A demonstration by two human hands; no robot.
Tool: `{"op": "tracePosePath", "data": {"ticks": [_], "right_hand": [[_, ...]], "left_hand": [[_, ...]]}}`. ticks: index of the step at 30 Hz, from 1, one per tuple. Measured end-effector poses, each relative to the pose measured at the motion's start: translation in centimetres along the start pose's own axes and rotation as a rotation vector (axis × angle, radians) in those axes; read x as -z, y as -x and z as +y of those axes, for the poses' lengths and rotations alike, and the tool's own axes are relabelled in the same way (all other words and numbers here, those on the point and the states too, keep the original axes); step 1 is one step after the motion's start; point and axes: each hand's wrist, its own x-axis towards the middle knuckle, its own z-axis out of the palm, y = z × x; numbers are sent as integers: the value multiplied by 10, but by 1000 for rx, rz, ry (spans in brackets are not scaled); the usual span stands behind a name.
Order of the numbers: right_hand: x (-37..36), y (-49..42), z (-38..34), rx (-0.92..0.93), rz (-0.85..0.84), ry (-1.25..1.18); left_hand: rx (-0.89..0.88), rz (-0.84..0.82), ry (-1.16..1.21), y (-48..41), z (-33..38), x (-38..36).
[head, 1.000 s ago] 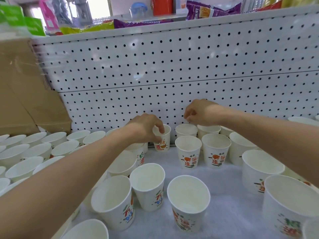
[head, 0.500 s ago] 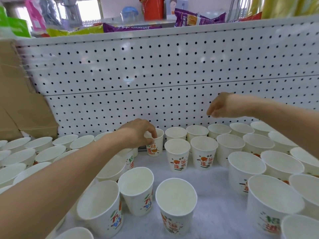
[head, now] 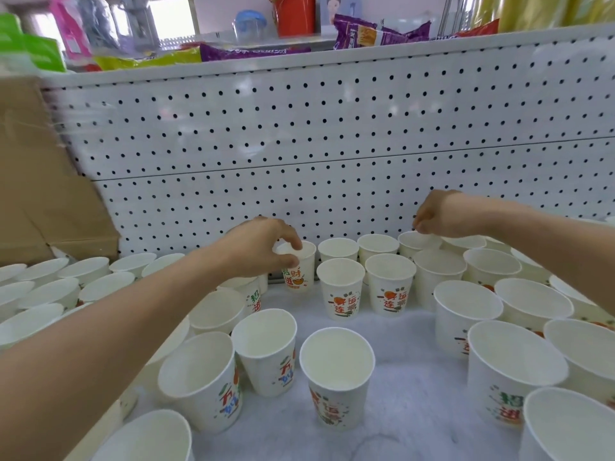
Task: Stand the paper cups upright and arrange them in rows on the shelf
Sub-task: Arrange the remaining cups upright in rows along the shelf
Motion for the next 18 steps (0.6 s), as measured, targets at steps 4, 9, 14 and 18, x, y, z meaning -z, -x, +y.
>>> {"op": "tracePosePath", "data": {"ticks": [4,9,14,18], "right_hand": [[-6,7,-3,-101,-54,43],[6,28,-17,39,12,-5],[18,106,-85,370,-294,-184],[-6,143,-123,467,-363,34]], "left_hand": [[13,25,47,21,0,11],[31,-11,147,71,12,33],[47,-271,-62,111,35,41],[14,-277,-255,105,46,28]]}}
